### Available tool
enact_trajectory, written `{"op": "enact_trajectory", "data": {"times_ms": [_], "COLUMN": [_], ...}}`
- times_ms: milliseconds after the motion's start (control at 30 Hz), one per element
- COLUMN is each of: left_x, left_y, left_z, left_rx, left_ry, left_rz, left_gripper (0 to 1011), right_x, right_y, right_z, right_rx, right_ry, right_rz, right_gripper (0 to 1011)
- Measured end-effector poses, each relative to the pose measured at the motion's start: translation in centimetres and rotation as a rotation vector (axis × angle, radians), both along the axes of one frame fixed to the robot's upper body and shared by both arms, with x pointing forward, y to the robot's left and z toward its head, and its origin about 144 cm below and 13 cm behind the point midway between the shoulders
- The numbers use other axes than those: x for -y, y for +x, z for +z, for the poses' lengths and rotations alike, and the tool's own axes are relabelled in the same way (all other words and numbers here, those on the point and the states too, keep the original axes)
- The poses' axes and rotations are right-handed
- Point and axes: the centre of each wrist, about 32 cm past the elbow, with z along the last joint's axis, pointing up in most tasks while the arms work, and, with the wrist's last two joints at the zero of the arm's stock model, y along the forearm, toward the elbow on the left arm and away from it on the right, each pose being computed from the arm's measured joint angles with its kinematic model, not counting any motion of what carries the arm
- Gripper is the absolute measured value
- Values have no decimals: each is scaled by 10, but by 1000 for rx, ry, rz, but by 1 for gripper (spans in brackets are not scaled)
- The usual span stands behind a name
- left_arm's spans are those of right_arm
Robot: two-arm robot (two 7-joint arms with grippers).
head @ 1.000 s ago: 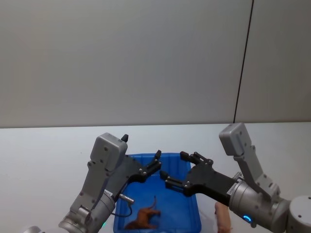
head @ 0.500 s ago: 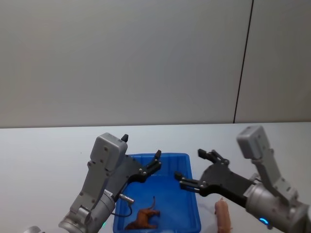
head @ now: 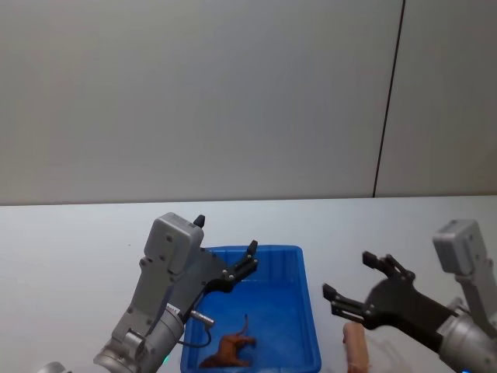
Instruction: Pick up the two dolls from the table and place them into the box.
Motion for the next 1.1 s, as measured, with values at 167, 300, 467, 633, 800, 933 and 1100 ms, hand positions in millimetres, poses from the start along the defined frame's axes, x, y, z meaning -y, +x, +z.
{"op": "enact_trajectory", "data": {"times_ms": [167,300,467,633,800,933,1100], "left_x": [0,0,0,0,0,0,0], "left_y": [0,0,0,0,0,0,0], "left_z": [0,0,0,0,0,0,0], "left_rx": [0,0,0,0,0,0,0], "left_ry": [0,0,0,0,0,0,0], "left_rz": [0,0,0,0,0,0,0], "left_gripper": [1001,1001,1001,1001,1001,1001,1001], "right_x": [8,12,14,15,14,13,11], "right_y": [-11,-20,-27,-33,-35,-35,-35], "right_z": [-5,-11,-17,-24,-31,-35,-42], "right_rx": [-29,-61,-92,-131,-166,-186,-217], "right_ry": [-4,-13,-24,-36,-48,-56,-66], "right_rz": [-18,-30,-43,-56,-69,-76,-88], "right_gripper": [1001,1001,1001,1001,1001,1001,1001]}}
